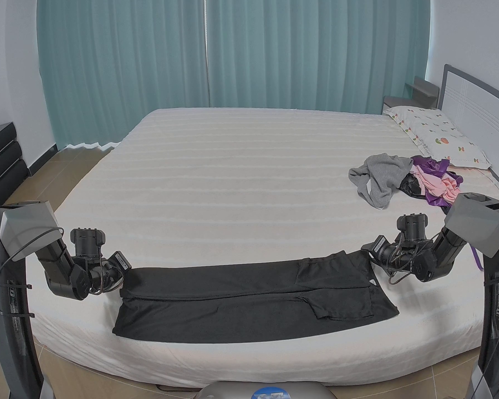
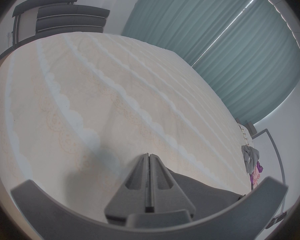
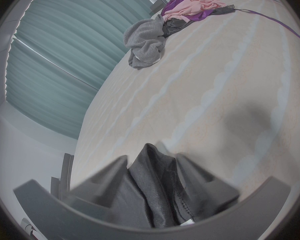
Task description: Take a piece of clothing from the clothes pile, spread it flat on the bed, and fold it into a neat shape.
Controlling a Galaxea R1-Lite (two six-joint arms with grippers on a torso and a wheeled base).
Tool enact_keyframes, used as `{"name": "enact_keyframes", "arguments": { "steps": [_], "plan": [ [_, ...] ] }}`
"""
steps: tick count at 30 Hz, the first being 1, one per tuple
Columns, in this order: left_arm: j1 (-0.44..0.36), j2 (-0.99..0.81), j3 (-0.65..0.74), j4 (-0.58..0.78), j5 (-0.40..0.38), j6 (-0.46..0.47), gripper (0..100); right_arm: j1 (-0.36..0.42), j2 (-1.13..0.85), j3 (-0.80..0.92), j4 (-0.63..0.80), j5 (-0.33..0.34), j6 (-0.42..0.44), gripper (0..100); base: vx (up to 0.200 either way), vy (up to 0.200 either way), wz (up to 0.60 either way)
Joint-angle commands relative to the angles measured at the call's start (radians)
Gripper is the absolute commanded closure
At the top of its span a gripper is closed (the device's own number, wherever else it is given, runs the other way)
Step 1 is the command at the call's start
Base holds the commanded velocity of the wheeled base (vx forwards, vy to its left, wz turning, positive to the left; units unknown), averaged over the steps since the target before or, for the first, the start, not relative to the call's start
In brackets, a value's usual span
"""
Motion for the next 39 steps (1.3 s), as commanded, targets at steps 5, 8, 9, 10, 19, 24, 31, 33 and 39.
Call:
{"name": "enact_keyframes", "arguments": {
  "steps": [5, 8, 9, 10, 19, 24, 31, 33, 39],
  "plan": [
    [0.000, 0.000, 0.005, 0.000, 0.000, -0.001, 100, 0.001, 0.017, -0.009, 0.000, -0.006, 0.001, 100, 0.000, 0.000, 0.00],
    [0.000, -0.002, 0.007, 0.000, -0.002, -0.001, 100, -0.011, 0.010, -0.015, -0.002, -0.015, 0.003, 100, 0.000, 0.000, 0.00],
    [0.000, -0.002, 0.007, 0.000, -0.002, -0.001, 100, -0.012, 0.010, -0.015, -0.002, -0.020, 0.003, 100, 0.000, 0.000, 0.00],
    [0.000, -0.002, 0.007, 0.000, -0.002, -0.001, 100, -0.014, 0.010, -0.017, -0.002, -0.020, 0.003, 100, 0.000, 0.000, 0.00],
    [0.000, -0.002, 0.007, 0.000, -0.005, -0.004, 100, -0.018, 0.010, -0.012, 0.000, -0.029, 0.003, 100, 0.000, 0.000, 0.00],
    [-0.005, -0.003, 0.005, 0.001, -0.017, -0.036, 0, -0.023, -0.010, 0.003, -0.002, -0.024, 0.015, 0, 0.000, 0.000, 0.00],
    [0.011, -0.057, -0.007, 0.012, -0.049, -0.093, 0, -0.037, -0.148, 0.077, 0.007, -0.015, 0.075, 0, 0.000, 0.000, 0.00],
    [0.014, -0.074, 0.008, 0.010, -0.074, -0.095, 0, -0.042, -0.178, 0.107, 0.007, -0.015, 0.073, 0, 0.000, 0.000, 0.00],
    [0.035, -0.123, 0.088, -0.043, -0.220, -0.087, 0, -0.065, -0.306, 0.262, 0.010, 0.025, 0.039, 0, 0.000, 0.000, 0.00]
  ]
}}
